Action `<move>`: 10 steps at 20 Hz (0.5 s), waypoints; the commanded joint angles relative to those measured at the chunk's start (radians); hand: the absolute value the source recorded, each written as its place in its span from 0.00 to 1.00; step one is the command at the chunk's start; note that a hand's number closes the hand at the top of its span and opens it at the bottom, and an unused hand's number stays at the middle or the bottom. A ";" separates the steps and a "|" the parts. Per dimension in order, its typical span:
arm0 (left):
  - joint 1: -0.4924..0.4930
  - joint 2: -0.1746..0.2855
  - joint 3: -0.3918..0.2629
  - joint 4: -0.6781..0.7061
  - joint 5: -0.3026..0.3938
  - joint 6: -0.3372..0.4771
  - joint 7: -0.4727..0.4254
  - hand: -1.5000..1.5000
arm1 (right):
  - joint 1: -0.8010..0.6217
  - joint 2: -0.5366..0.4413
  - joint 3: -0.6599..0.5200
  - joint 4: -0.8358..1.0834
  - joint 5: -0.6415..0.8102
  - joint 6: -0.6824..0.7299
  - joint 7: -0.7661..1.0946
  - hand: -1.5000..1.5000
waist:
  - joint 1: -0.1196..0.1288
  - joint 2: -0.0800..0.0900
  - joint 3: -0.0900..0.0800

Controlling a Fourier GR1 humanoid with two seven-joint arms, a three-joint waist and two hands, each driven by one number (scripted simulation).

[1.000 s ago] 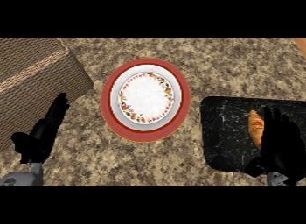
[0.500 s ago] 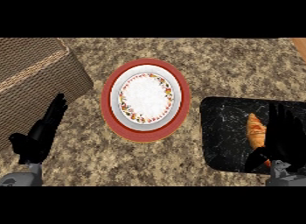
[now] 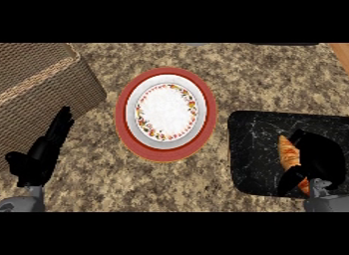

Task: Pick the croissant from the tray and place it in the plate

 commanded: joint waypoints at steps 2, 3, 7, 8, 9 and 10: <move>-0.032 0.002 0.026 0.041 0.001 -0.024 -0.012 0.50 | 0.109 0.063 0.027 -0.081 -0.030 -0.023 -0.006 1.00 | -0.010 0.011 0.014; 0.021 -0.028 -0.012 -0.037 -0.019 0.017 0.015 0.50 | 0.174 0.077 0.006 -0.091 -0.086 -0.081 -0.060 1.00 | -0.012 0.008 0.016; 0.001 -0.029 0.007 0.048 -0.028 0.017 -0.043 0.50 | 0.271 0.141 -0.001 -0.151 -0.215 -0.104 -0.135 1.00 | -0.023 0.012 0.015; -0.003 -0.028 0.015 0.009 -0.008 0.016 0.005 0.50 | 0.342 0.124 0.004 -0.214 -0.206 -0.134 -0.161 1.00 | -0.022 0.009 0.015; -0.001 -0.023 0.003 -0.020 -0.023 0.013 0.022 0.50 | 0.342 0.113 0.020 -0.253 -0.165 -0.146 -0.155 1.00 | -0.013 0.010 0.015; -0.011 -0.018 0.026 0.013 -0.005 -0.003 0.002 0.50 | 0.416 0.096 0.047 -0.292 -0.123 -0.188 -0.183 1.00 | -0.016 0.010 0.015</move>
